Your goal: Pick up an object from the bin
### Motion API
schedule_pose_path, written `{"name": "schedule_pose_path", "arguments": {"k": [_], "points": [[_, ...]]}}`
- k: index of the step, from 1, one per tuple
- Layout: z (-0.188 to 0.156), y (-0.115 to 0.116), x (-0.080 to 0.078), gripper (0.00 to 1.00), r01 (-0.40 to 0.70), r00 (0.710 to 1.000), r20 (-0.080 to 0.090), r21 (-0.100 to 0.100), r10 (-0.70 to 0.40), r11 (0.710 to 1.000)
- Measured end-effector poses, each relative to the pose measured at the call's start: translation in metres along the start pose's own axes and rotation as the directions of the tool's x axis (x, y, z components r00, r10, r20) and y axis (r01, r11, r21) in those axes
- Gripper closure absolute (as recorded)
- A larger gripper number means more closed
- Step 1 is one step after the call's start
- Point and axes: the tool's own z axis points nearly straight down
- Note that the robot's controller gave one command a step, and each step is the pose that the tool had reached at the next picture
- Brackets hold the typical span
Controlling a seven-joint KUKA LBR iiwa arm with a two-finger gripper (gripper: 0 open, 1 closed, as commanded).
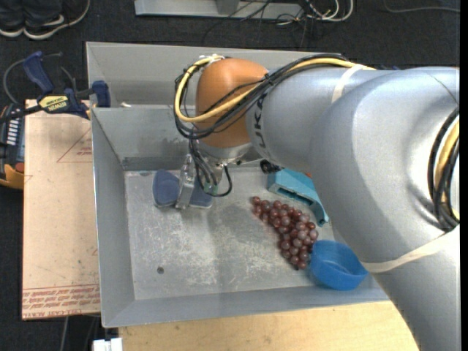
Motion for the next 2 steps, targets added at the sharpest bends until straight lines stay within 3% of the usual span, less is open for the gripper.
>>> {"name": "schedule_pose_path", "arguments": {"k": [2], "points": [[-0.032, 0.000, 0.000, 1.00, 0.000, 1.000, -0.001, -0.001, 0.000, 1.000]]}}
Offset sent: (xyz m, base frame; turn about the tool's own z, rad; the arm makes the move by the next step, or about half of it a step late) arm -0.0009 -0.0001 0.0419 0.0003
